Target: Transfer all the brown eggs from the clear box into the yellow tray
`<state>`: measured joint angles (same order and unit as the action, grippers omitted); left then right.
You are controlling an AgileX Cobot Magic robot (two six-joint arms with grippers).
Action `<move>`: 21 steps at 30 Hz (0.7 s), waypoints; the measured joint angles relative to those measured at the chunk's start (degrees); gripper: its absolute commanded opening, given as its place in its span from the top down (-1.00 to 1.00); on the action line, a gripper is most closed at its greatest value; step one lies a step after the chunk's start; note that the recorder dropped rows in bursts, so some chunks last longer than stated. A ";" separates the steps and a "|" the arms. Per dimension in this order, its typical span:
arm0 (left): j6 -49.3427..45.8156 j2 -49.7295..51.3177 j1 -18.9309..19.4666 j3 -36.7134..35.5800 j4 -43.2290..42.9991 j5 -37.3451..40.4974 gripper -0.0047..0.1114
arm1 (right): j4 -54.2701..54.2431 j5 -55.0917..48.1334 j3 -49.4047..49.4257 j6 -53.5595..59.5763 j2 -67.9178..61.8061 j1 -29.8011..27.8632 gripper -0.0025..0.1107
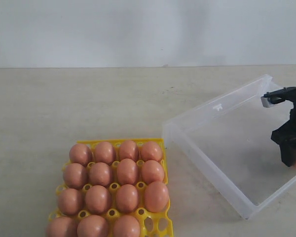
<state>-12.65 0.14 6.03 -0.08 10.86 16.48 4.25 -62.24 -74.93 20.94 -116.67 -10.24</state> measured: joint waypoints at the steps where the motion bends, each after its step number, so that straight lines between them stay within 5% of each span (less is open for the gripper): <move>1: 0.00 0.00 0.00 0.00 0.00 0.00 0.85 | 0.00 1.14 0.00 0.00 0.00 0.00 -0.23; 13: 0.00 0.00 0.00 0.00 0.00 0.00 0.85 | -9.38 10.68 0.09 -0.83 0.00 0.00 -0.23; 21: 0.00 0.00 0.00 0.00 0.00 0.00 0.85 | -11.94 4.26 -1.61 -10.94 1.53 0.00 -0.23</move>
<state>-12.65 0.14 6.03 -0.08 10.86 16.48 -7.70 -57.98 -76.54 10.00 -115.14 -10.24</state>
